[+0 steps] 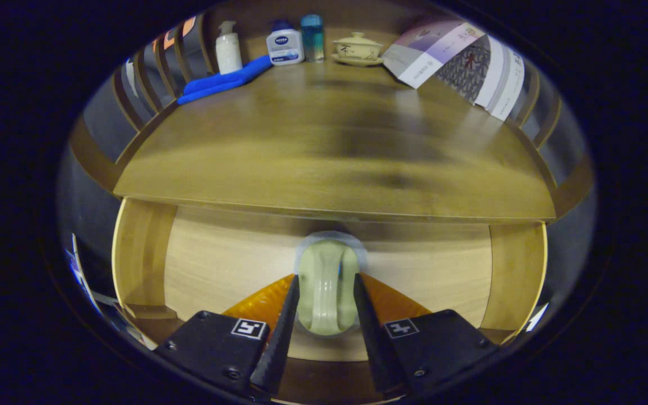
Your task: Pull open the drawer, take out the items inside it, and place them on the countertop above the cabinet.
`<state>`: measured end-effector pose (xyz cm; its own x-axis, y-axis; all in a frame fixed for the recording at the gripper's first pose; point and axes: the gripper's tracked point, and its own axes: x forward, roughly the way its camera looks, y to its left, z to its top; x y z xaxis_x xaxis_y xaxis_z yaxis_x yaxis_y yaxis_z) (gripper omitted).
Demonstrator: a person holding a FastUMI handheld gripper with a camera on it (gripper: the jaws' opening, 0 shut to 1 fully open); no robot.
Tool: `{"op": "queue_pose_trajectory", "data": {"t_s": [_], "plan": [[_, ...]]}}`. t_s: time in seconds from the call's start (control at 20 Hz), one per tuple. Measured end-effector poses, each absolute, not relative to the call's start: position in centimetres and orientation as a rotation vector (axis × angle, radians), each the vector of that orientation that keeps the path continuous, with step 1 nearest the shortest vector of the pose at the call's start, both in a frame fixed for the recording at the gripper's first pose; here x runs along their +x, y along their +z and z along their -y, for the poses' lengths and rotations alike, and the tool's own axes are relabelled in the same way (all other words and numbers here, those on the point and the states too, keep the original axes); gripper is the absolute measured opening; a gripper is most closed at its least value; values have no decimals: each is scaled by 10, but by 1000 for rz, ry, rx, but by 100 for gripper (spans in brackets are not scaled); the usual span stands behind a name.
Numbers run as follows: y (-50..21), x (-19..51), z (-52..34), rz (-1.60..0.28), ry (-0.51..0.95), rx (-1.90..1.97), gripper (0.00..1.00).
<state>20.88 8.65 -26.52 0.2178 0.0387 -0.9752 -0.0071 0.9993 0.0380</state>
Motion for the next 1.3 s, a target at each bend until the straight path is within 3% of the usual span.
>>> {"op": "queue_pose_trajectory", "data": {"t_s": [0.25,0.35,0.45,0.9,1.3], "plan": [[-274,211,-82,-1358,-5,6,54],[-274,212,-84,-1359,-2,-7,31],[-273,212,-83,-1358,0,-20,23],[-251,192,-85,-1330,40,51,20],[-186,171,-69,-1228,94,70,20]]}}
